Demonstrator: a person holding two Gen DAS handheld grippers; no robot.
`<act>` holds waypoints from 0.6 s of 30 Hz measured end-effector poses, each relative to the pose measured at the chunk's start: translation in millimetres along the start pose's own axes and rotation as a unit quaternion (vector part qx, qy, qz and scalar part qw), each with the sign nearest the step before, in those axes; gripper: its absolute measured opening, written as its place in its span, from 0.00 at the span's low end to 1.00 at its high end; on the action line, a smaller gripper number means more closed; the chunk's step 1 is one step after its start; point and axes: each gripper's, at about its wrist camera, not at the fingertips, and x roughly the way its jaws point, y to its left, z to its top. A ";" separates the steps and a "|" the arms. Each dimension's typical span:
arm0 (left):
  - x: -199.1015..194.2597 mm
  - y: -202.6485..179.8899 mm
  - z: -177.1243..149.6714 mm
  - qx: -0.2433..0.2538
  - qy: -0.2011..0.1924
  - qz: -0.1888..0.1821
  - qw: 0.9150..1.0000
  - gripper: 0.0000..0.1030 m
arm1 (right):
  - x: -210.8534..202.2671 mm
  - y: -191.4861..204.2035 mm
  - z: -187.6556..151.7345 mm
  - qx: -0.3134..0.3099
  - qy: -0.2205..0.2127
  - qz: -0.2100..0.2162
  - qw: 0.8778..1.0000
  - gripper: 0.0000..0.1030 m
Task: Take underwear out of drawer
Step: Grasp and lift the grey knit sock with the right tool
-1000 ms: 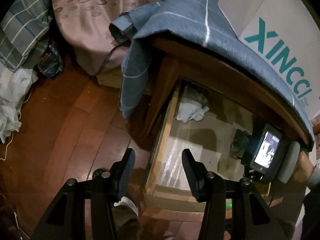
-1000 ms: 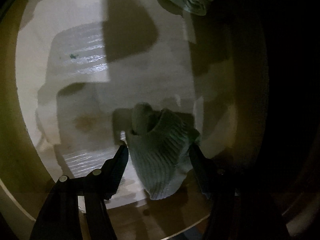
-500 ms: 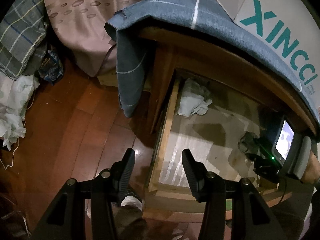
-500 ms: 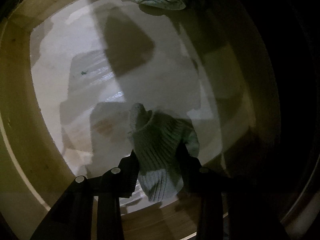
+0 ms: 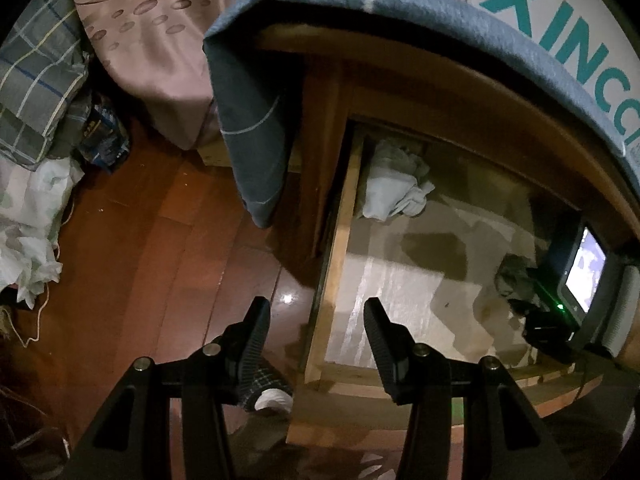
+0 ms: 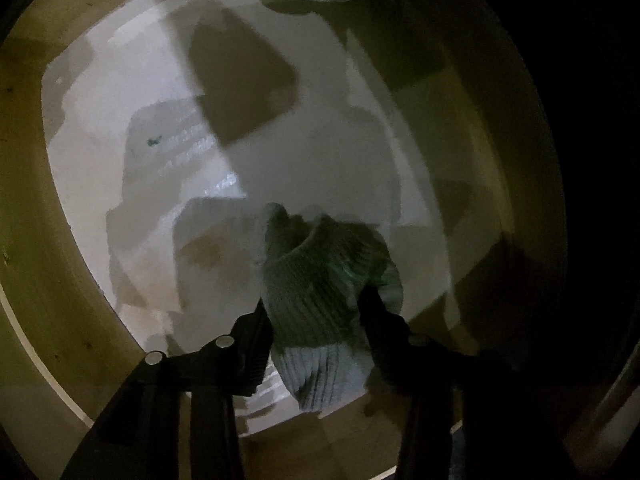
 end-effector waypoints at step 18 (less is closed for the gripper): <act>6.5 -12.5 -2.6 0.034 -0.011 0.025 0.999 0.48 | -76.8 1.3 -49.8 0.124 -0.065 0.042 0.989 0.24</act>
